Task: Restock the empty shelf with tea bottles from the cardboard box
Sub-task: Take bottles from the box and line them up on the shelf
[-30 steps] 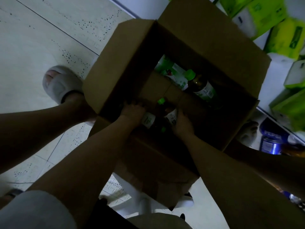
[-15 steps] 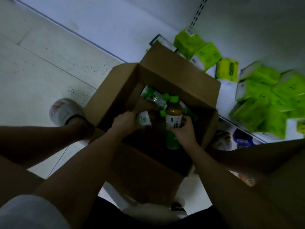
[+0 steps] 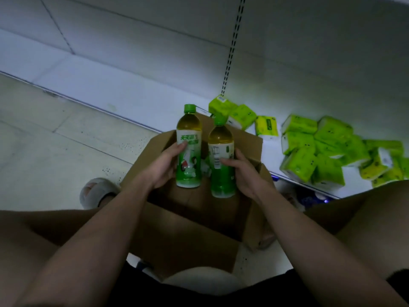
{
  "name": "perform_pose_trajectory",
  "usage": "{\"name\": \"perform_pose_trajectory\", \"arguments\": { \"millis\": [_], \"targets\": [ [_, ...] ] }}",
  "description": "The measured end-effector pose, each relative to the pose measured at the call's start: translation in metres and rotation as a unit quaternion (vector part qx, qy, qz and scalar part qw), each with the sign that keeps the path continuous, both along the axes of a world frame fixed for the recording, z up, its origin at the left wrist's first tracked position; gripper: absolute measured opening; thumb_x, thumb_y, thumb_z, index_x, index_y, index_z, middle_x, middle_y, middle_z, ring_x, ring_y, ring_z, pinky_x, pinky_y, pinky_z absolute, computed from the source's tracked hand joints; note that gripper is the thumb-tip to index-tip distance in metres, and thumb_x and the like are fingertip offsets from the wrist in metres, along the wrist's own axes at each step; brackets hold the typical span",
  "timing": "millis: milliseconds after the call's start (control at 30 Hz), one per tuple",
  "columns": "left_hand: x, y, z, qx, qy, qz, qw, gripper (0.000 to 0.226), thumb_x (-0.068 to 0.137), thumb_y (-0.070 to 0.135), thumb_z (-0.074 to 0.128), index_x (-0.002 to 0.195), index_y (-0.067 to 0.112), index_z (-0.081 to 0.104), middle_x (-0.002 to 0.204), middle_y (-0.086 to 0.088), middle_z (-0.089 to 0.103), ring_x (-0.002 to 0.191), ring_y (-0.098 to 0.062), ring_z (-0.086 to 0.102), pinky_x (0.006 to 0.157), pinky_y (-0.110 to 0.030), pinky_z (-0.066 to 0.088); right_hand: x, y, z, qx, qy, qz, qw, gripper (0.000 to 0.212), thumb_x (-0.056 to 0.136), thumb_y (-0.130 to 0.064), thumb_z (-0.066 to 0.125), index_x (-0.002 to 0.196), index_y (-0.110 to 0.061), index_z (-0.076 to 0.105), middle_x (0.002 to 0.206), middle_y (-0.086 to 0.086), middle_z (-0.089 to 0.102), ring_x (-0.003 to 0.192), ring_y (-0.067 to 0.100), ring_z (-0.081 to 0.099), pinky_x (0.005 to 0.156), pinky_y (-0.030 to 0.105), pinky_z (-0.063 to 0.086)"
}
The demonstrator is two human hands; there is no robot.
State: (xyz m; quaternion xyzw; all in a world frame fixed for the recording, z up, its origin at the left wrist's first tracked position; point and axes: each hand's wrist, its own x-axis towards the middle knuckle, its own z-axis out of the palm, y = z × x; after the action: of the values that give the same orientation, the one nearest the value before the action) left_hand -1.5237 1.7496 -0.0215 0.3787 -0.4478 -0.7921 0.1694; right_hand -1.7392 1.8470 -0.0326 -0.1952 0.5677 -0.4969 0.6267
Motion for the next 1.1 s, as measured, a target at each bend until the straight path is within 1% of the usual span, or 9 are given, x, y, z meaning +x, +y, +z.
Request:
{"name": "perform_pose_trajectory", "arguments": {
  "millis": [133,267,367,433,633,800,933,1033,1100],
  "targets": [
    [-0.001,0.001,0.029,-0.019,0.032,0.022,0.999,0.056,0.091,0.045,0.052,0.135,0.010,0.048,0.126,-0.020,0.061,0.115,-0.037,0.060,0.097,-0.050,0.048,-0.006,0.001,0.027,-0.037,0.012,-0.017,0.999,0.072,0.077,-0.010,0.073,0.141,-0.023,0.043,0.131,0.010,0.063,0.119,0.032,0.060,0.105,0.053,0.043],
    [-0.008,0.000,0.061,-0.072,0.039,0.017,0.996,0.054,0.088,0.037,0.054,0.136,0.011,0.048,0.130,-0.020,0.059,0.119,-0.038,0.057,0.102,-0.052,0.044,-0.008,-0.001,0.061,-0.093,0.033,-0.026,0.995,0.055,0.081,-0.005,0.067,0.126,-0.031,0.052,0.121,0.004,0.067,0.113,0.029,0.062,0.096,0.047,0.048],
    [-0.017,-0.006,0.099,-0.115,0.048,0.000,0.992,0.045,0.086,0.035,0.057,0.127,0.016,0.055,0.120,-0.015,0.067,0.110,-0.033,0.064,0.091,-0.043,0.053,-0.009,-0.005,0.094,-0.132,0.031,-0.042,0.990,0.049,0.082,-0.002,0.064,0.123,-0.027,0.055,0.117,0.007,0.069,0.112,0.033,0.062,0.090,0.045,0.051],
    [-0.024,-0.010,0.128,-0.140,0.060,-0.018,0.988,0.040,0.084,0.037,0.059,0.121,0.020,0.057,0.109,-0.010,0.072,0.100,-0.027,0.068,0.079,-0.035,0.057,-0.009,-0.007,0.120,-0.159,0.022,-0.043,0.986,0.051,0.080,-0.003,0.065,0.125,-0.023,0.054,0.121,0.014,0.067,0.112,0.038,0.062,0.093,0.051,0.050],
    [-0.043,-0.024,0.221,-0.215,0.094,-0.045,0.971,0.059,0.075,0.049,0.066,0.123,0.016,0.056,0.108,-0.008,0.072,0.099,-0.025,0.069,0.080,-0.034,0.056,-0.019,-0.012,0.210,-0.243,0.022,-0.032,0.969,0.075,0.063,-0.007,0.069,0.135,-0.017,0.048,0.125,0.018,0.065,0.115,0.038,0.062,0.100,0.053,0.047],
    [-0.063,-0.035,0.294,-0.267,0.149,-0.068,0.950,0.080,0.060,0.057,0.081,0.125,0.018,0.056,0.110,-0.009,0.071,0.098,-0.024,0.070,0.078,-0.033,0.056,-0.039,-0.012,0.285,-0.307,0.055,-0.029,0.950,0.074,0.062,-0.002,0.066,0.133,-0.014,0.051,0.125,0.019,0.065,0.115,0.035,0.062,0.100,0.048,0.048],
    [-0.091,-0.041,0.344,-0.315,0.165,-0.080,0.931,0.067,0.071,0.054,0.072,0.128,0.023,0.055,0.120,-0.009,0.068,0.108,-0.025,0.066,0.083,-0.034,0.055,-0.060,-0.010,0.339,-0.348,0.075,-0.022,0.934,0.070,0.063,-0.003,0.066,0.131,-0.015,0.053,0.115,0.015,0.070,0.107,0.035,0.064,0.093,0.046,0.051],
    [-0.115,-0.046,0.369,-0.351,0.163,-0.067,0.920,0.058,0.085,0.044,0.057,0.137,0.022,0.044,0.131,-0.009,0.061,0.121,-0.029,0.058,0.098,-0.046,0.048,-0.078,-0.009,0.369,-0.358,0.105,-0.034,0.927,0.074,0.062,-0.004,0.067,0.133,-0.018,0.053,0.120,0.014,0.069,0.113,0.034,0.062,0.098,0.049,0.048],
    [-0.131,-0.047,0.381,-0.366,0.169,-0.049,0.914,0.055,0.086,0.041,0.057,0.136,0.026,0.043,0.130,-0.006,0.061,0.119,-0.028,0.059,0.100,-0.050,0.045,-0.091,-0.008,0.385,-0.352,0.135,-0.053,0.925,0.075,0.059,-0.006,0.069,0.131,-0.023,0.054,0.119,0.013,0.070,0.115,0.033,0.061,0.100,0.049,0.046]
  ]
}}
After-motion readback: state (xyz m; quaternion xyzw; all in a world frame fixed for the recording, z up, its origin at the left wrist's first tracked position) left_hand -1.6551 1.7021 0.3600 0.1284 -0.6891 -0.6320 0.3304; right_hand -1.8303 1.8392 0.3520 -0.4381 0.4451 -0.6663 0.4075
